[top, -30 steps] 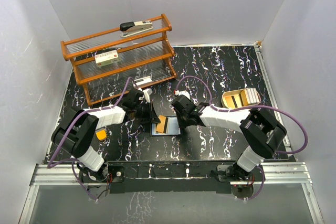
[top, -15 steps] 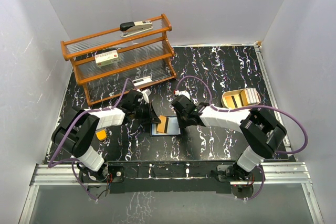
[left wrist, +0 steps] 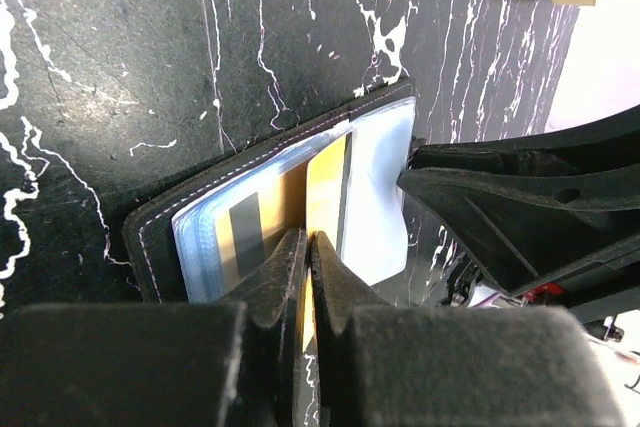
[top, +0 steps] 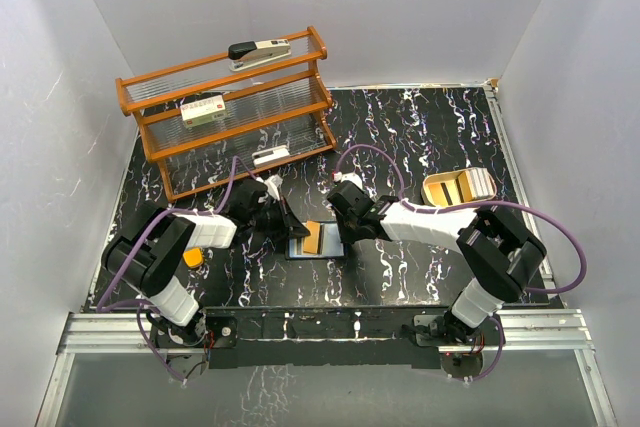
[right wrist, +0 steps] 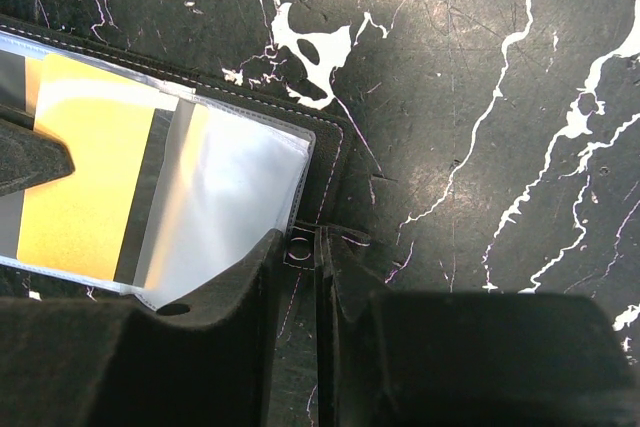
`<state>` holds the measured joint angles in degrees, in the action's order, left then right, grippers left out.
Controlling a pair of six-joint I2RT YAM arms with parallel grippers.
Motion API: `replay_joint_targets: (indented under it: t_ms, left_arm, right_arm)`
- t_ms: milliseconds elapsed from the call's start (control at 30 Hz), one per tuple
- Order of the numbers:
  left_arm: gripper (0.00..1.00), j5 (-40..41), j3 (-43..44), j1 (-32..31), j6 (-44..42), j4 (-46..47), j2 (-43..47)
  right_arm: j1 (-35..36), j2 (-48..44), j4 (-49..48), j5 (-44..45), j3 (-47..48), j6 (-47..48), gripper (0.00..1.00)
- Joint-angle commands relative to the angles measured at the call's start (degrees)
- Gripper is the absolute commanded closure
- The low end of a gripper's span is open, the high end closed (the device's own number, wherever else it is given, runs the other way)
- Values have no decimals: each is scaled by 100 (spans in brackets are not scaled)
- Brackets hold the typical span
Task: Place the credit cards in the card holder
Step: Insert the credit card into the card holder.
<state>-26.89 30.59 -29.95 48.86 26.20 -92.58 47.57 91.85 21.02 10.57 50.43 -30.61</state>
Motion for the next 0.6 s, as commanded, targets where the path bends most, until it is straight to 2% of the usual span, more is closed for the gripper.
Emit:
replay_joint_targets:
  t_ms: [0, 33, 100, 167, 267, 400, 567]
  left_arm:
    - [100, 346, -192, 14, 135, -86, -94]
    - [97, 337, -187, 4, 147, -111, -89]
    - [86, 361, -146, 7, 125, -263, -17]
    - [75, 445, -81, 7, 61, -516, 165]
    - [65, 577, 10, 8, -4, -870, 447]
    - [61, 626, 47, -9, 5, -1042, 732]
    - [59, 467, -5, -43, 138, -942, 721]
  right_arm:
    - [-2, -2, 94, 57, -137, -124, 85]
    - [-2, -30, 106, 45, -101, -129, 85]
    - [-4, -126, 205, 9, -6, -137, 83]
    - [-9, -296, 237, -126, 48, -167, 76]
    - [-11, -536, 255, -170, 97, -193, 67]
    - [-66, -661, 256, -41, 23, -162, 60]
    - [-187, -682, -5, -355, -197, -81, 55]
